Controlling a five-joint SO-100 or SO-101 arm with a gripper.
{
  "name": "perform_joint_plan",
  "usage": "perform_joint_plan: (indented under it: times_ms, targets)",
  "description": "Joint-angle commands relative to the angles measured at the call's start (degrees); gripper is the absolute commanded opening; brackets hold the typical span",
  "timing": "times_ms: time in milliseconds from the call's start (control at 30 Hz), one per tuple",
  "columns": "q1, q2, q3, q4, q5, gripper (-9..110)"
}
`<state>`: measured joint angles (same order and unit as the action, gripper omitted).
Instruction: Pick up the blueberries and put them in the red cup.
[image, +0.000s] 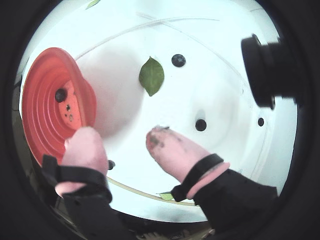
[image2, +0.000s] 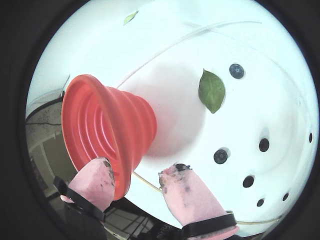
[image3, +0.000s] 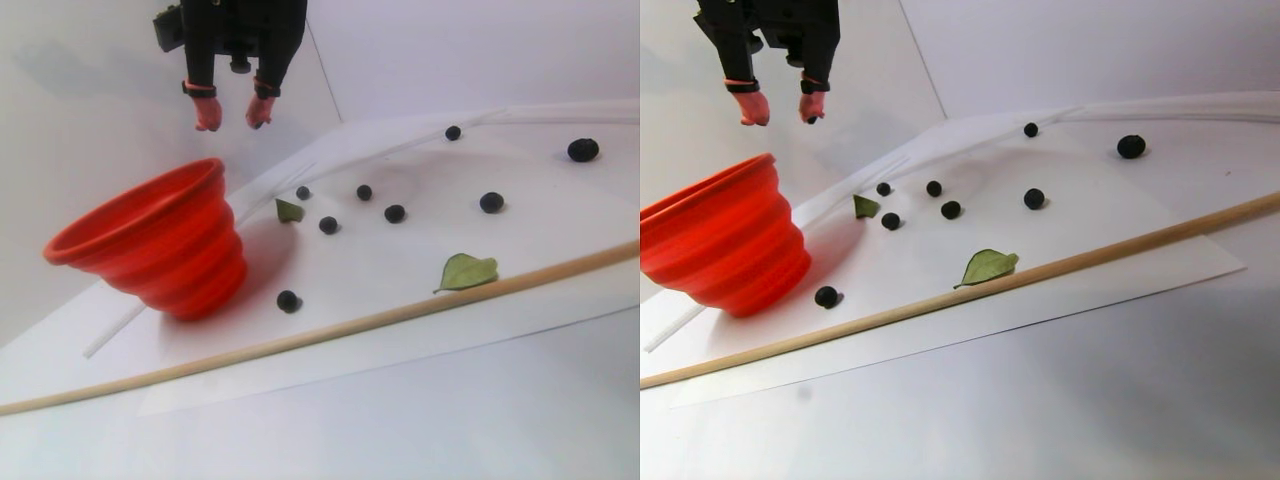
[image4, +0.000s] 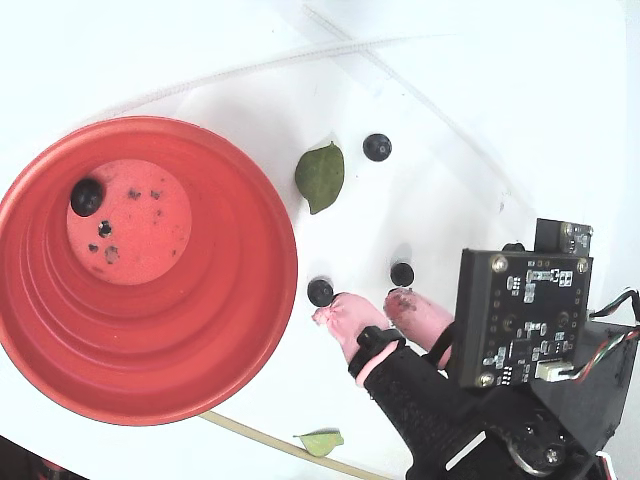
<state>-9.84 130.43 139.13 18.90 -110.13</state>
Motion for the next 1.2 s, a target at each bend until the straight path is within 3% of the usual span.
perform_joint_plan:
  times_ms: [0,1167]
  targets:
    - [0.18,-0.88,-5.54,-1.32,-1.58,17]
    - [5.89,-23.47,-16.96,-17.14,-13.27,17]
